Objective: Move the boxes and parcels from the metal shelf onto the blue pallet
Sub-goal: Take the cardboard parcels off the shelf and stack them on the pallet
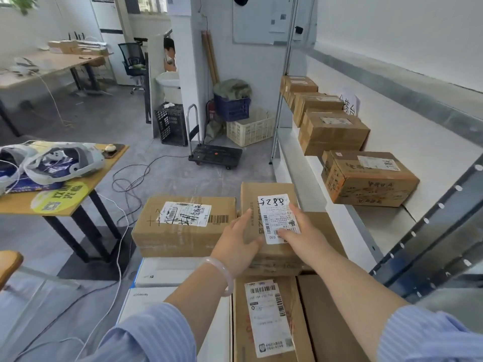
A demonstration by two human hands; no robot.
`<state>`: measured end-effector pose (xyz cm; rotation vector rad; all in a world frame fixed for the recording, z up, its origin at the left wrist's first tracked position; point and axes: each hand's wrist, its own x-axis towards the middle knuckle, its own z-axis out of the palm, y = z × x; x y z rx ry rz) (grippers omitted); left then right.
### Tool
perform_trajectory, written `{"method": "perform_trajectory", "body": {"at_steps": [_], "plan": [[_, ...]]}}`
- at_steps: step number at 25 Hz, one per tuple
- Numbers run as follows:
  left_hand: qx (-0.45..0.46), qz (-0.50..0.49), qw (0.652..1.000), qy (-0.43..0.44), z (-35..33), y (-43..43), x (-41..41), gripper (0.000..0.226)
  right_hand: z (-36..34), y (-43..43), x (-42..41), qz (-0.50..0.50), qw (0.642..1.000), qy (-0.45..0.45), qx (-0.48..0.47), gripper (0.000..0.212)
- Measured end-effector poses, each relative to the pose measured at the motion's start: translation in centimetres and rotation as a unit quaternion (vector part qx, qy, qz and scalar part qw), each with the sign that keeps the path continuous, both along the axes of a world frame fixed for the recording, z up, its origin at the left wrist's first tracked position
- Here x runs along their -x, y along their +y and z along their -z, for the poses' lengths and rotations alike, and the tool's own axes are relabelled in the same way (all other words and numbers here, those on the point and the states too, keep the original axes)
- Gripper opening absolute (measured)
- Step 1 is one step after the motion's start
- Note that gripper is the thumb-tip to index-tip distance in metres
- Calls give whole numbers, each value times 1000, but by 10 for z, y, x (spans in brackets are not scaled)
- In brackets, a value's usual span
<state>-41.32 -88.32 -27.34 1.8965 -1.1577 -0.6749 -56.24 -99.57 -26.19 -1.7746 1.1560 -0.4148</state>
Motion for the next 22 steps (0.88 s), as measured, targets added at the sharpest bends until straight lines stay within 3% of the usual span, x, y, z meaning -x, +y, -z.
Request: {"method": "perform_trajectory", "body": {"at_steps": [11,22], "plan": [[-64,-38,993,-87,18,-17,-1,71,23,-26,-11,-32,999,3,-28,74],[-81,-46,984,-152,1,-13,14,68,13,-18,4,-68,996,-1,55,75]]}}
